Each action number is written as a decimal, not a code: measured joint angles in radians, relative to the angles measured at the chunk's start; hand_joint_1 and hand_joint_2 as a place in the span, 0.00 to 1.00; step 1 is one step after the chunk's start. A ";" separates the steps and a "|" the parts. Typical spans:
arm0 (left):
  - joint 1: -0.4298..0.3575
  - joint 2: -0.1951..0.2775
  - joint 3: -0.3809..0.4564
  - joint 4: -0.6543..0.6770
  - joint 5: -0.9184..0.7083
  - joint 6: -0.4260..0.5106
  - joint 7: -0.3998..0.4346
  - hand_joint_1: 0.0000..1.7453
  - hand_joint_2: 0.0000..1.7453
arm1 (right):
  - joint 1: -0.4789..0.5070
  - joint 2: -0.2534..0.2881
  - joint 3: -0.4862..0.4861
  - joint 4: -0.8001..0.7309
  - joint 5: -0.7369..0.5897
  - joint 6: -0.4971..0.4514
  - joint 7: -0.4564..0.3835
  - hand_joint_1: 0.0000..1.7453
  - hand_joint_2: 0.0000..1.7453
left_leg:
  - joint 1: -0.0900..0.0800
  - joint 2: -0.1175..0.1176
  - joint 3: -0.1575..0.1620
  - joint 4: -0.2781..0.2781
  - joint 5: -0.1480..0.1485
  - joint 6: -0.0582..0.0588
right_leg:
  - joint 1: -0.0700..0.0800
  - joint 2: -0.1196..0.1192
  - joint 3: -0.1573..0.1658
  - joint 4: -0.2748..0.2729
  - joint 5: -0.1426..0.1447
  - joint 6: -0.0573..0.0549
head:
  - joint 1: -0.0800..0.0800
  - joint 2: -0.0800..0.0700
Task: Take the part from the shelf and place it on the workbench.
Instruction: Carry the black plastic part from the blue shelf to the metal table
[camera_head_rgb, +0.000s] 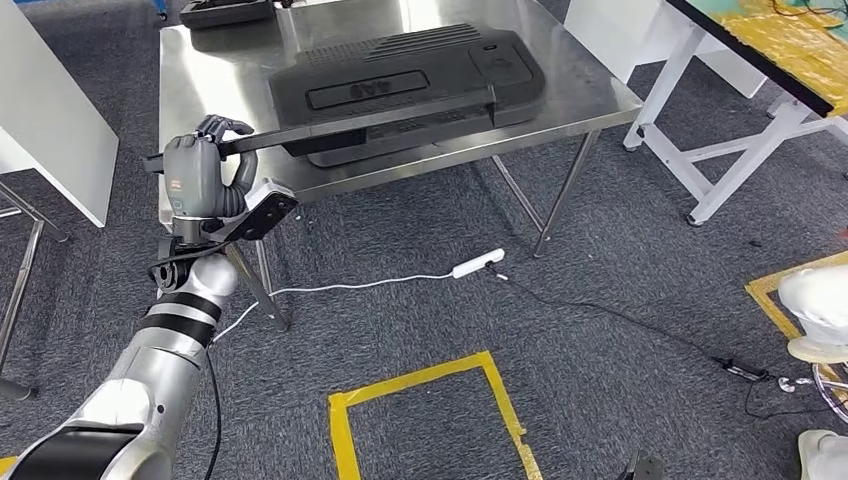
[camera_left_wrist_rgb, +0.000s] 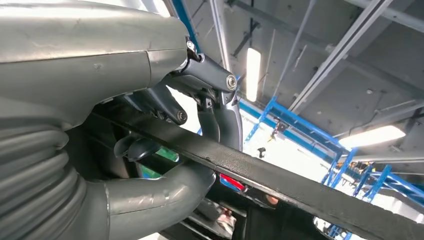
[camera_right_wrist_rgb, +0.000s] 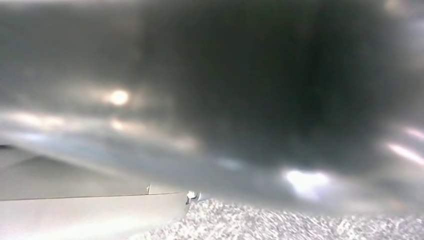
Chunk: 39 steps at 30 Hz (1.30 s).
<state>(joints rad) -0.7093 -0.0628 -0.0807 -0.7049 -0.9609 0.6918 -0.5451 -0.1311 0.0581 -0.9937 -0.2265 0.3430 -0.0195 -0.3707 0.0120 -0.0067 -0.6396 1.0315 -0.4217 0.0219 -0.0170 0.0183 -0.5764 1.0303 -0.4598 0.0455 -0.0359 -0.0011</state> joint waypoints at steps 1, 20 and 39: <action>-0.004 0.001 -0.006 0.000 0.001 0.000 0.004 1.00 1.00 | 0.000 0.001 0.001 0.000 0.000 0.000 0.000 0.00 0.00 | 0.002 -0.001 0.007 -0.002 -0.003 0.006 | 0.000 -0.003 -0.016 0.027 -0.009 0.001 | 0.002 0.000; 0.005 0.010 -0.057 0.018 0.004 -0.002 0.035 1.00 1.00 | 0.009 0.003 0.005 0.000 0.000 0.000 0.002 0.00 0.00 | -0.002 -0.002 -0.058 0.246 -0.139 -0.019 | 0.007 -0.010 -0.008 -0.058 0.050 -0.059 | 0.002 0.000; -0.021 0.018 -0.074 0.030 -0.006 -0.011 0.053 1.00 1.00 | 0.004 0.007 0.010 -0.001 0.004 -0.002 0.006 0.00 0.00 | -0.002 -0.016 0.065 -0.018 -0.039 0.026 | 0.011 -0.012 -0.155 0.164 -0.131 0.002 | 0.014 0.000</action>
<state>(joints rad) -0.7302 -0.0448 -0.1551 -0.6750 -0.9674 0.6806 -0.4919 -0.1271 0.0651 -0.9842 -0.2276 0.3471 -0.0214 -0.3648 0.0098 -0.0230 -0.5749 1.0136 -0.4611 0.0478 -0.0059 0.0062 -0.7318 1.1944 -0.5912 0.0476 -0.0218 -0.0011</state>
